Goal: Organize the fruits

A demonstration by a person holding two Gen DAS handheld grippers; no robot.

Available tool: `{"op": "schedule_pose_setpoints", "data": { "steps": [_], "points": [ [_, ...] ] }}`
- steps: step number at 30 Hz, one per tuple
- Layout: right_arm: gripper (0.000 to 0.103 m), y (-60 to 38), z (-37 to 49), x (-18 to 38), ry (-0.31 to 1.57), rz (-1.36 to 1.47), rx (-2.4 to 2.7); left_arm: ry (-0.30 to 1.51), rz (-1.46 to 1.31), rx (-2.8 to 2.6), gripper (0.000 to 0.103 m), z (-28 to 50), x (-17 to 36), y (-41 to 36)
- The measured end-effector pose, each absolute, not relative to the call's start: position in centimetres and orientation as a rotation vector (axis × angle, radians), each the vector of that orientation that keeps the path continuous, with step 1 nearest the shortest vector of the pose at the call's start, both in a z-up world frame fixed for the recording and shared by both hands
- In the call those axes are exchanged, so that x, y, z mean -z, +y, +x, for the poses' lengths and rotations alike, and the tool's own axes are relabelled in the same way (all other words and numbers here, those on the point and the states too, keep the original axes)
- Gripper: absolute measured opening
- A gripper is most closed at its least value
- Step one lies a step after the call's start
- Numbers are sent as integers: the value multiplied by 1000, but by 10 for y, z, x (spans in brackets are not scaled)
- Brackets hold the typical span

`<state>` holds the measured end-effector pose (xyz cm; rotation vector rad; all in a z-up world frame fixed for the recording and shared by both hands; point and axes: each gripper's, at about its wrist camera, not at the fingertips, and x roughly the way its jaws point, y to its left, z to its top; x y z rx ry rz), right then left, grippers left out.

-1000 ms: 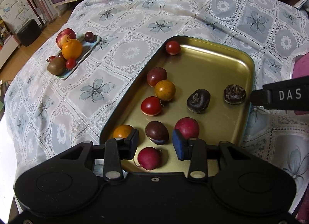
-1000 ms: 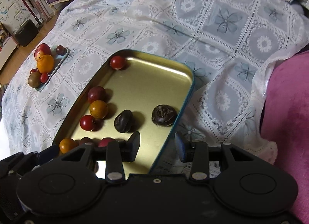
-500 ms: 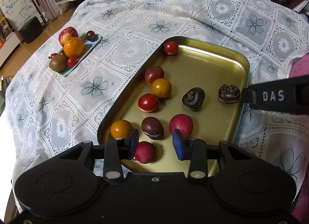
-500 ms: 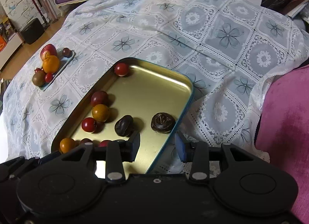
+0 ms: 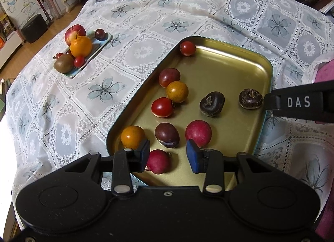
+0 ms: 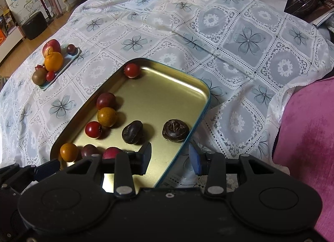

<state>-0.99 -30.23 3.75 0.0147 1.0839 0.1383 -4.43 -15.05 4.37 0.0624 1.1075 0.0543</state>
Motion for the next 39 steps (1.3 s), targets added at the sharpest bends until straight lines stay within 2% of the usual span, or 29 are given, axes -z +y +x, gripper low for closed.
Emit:
{"op": "schedule_pose_setpoints", "data": {
  "steps": [39],
  "points": [
    [43, -285, -3, -20, 1125, -60, -112, 1136, 13, -18, 49, -35, -25, -141]
  ]
}}
